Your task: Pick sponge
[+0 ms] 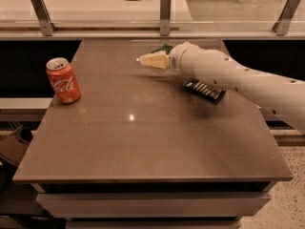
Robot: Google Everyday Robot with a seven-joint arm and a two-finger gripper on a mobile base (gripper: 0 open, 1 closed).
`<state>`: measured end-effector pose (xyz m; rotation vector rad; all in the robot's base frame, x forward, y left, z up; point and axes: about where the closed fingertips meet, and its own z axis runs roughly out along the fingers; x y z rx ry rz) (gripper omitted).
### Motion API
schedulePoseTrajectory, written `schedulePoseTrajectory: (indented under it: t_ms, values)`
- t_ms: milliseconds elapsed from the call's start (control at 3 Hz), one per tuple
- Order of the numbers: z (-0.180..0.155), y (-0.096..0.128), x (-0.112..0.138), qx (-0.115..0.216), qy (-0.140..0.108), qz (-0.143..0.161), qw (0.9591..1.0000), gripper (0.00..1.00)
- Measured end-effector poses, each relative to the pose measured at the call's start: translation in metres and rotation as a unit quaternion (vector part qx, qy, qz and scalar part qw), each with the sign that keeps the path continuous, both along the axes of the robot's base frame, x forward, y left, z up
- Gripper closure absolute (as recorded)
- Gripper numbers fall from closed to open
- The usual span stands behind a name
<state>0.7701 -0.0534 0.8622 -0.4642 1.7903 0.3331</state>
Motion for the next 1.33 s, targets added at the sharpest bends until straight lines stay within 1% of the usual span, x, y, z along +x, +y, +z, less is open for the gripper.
schedulePoseTrajectory:
  t_ms: [333, 667, 1333]
  values:
    - [-0.014, -0.007, -0.001, 0.000, 0.012, -0.012, 0.9998, 0.00]
    - [-0.025, -0.010, -0.003, -0.003, 0.022, -0.018, 0.9996, 0.00]
    - [-0.033, 0.009, 0.008, -0.006, 0.026, -0.002, 0.9996, 0.00]
